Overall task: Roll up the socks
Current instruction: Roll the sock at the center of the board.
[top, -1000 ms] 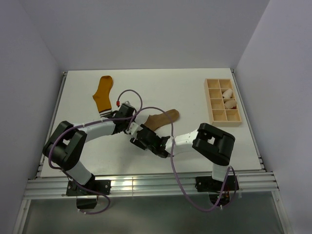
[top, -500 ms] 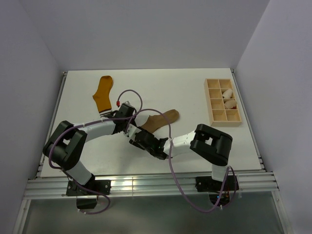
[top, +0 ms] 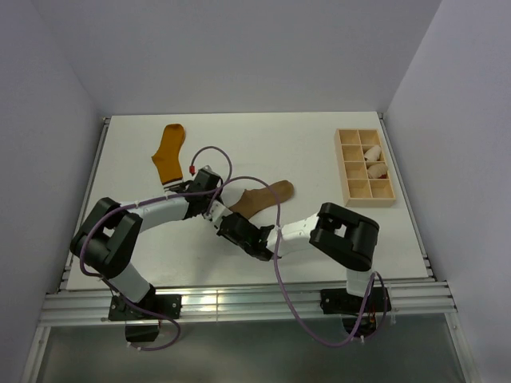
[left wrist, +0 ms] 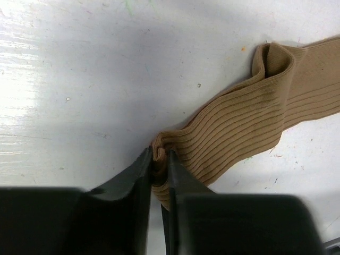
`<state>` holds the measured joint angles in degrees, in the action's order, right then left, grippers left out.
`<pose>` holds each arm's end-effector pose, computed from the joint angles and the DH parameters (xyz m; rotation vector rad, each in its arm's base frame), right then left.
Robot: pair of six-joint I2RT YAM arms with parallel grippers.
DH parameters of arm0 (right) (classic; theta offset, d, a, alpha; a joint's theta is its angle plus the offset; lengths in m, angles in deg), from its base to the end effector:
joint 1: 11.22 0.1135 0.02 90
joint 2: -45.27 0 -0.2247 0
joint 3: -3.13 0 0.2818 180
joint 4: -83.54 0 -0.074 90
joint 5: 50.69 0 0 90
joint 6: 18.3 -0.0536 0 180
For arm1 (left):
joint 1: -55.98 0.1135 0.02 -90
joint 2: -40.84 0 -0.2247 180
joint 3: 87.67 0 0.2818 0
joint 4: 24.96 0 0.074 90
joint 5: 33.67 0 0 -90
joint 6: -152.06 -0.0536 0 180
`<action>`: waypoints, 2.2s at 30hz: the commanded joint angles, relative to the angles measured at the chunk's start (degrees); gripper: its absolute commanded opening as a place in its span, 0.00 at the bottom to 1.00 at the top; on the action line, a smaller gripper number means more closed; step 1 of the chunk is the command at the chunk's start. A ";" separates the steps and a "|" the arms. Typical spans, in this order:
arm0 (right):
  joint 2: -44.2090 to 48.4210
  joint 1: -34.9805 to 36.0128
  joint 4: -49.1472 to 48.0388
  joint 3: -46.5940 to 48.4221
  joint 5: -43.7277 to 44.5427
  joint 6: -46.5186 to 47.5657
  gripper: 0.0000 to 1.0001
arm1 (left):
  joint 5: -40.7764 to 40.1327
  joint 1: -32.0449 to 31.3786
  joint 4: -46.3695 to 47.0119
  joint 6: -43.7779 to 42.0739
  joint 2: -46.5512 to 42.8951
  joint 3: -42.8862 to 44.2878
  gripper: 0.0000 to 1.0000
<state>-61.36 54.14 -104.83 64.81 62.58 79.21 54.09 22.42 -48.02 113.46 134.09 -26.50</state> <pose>0.1788 0.3390 0.0563 -1.0935 1.8549 0.1352 0.2882 -0.1887 0.0835 -0.4221 2.5854 -0.5177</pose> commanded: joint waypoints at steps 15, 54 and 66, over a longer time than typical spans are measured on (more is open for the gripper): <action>6.17 -13.59 0.29 -7.46 -24.22 -20.51 0.00 | -0.93 2.27 8.20 10.65 -10.63 -8.01 0.70; -12.72 -36.36 -62.56 -28.73 -57.19 -68.85 0.00 | 10.59 -1.51 28.17 12.59 2.10 -10.30 0.65; -13.96 -37.06 -63.18 -28.73 -57.45 -69.91 0.00 | 10.50 -2.30 26.94 12.68 6.94 -8.45 0.61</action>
<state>-72.92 17.49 -165.55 37.49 5.16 8.68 65.15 20.56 -17.97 126.49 138.72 -34.96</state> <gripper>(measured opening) 0.228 0.608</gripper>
